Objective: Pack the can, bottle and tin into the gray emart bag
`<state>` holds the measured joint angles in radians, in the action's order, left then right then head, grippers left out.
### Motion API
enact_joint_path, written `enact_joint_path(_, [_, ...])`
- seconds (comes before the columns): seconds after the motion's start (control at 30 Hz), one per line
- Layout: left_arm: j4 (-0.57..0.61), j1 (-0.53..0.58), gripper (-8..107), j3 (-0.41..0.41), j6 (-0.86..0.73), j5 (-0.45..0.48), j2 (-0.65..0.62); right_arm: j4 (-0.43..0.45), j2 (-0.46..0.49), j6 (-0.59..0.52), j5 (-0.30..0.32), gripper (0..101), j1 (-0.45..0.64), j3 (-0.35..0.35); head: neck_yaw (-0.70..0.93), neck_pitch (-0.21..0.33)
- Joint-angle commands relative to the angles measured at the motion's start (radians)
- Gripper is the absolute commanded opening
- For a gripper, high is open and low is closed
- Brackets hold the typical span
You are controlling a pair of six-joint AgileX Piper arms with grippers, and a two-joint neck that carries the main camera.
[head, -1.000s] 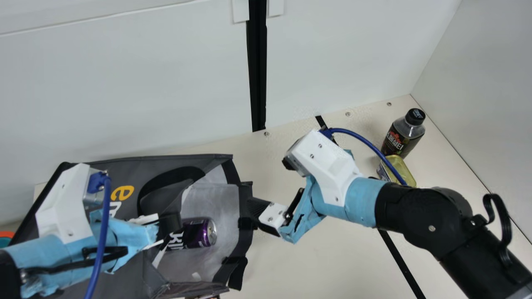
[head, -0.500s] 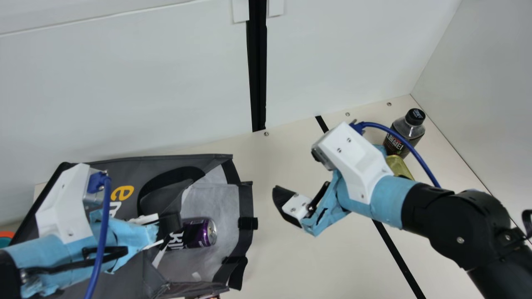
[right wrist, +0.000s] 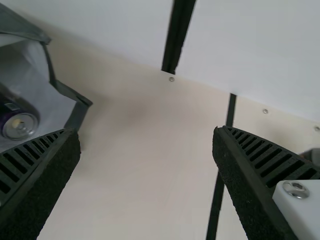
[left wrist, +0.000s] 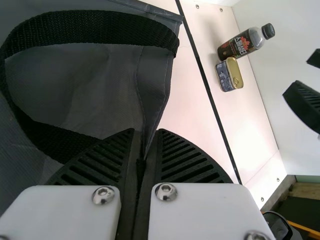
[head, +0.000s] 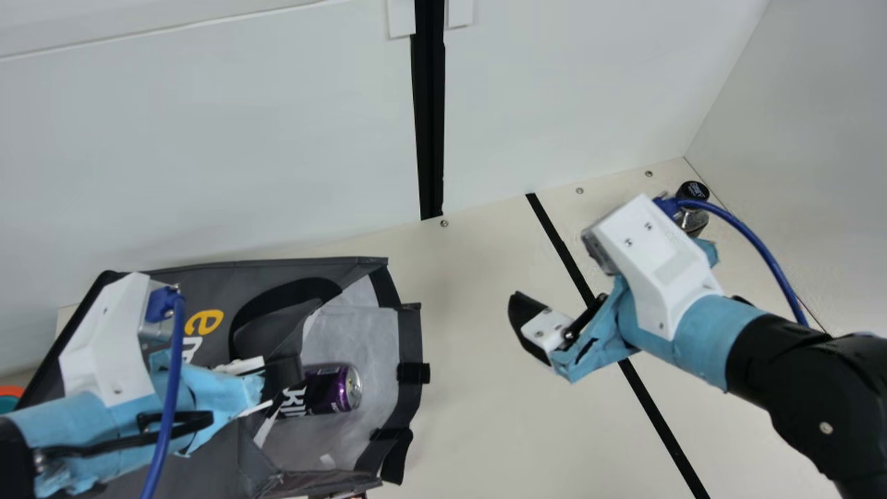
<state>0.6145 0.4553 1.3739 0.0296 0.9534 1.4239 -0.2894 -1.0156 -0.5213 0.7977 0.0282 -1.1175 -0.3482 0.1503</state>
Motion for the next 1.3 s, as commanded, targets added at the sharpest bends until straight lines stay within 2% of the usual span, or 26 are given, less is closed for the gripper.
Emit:
enact_joint_path(0.0, [0.0,0.0,10,0.0,0.0,0.0,0.0,0.023,0.007,0.011,0.006,91,0.011,-0.004,-0.001,0.024])
enact_joint_path(0.37, [0.0,0.0,10,0.0,0.0,0.0,0.0,0.186,0.052,0.094,0.053,91,0.051,-0.03,-0.001,0.024])
enact_joint_path(0.77, [0.0,0.0,10,0.0,0.0,0.0,0.0,0.379,0.088,0.24,0.132,91,0.073,-0.073,-0.001,0.024])
enact_joint_path(1.27, [0.0,0.0,10,0.0,0.0,0.0,0.0,0.545,0.131,0.374,0.247,91,0.064,-0.137,-0.001,0.024])
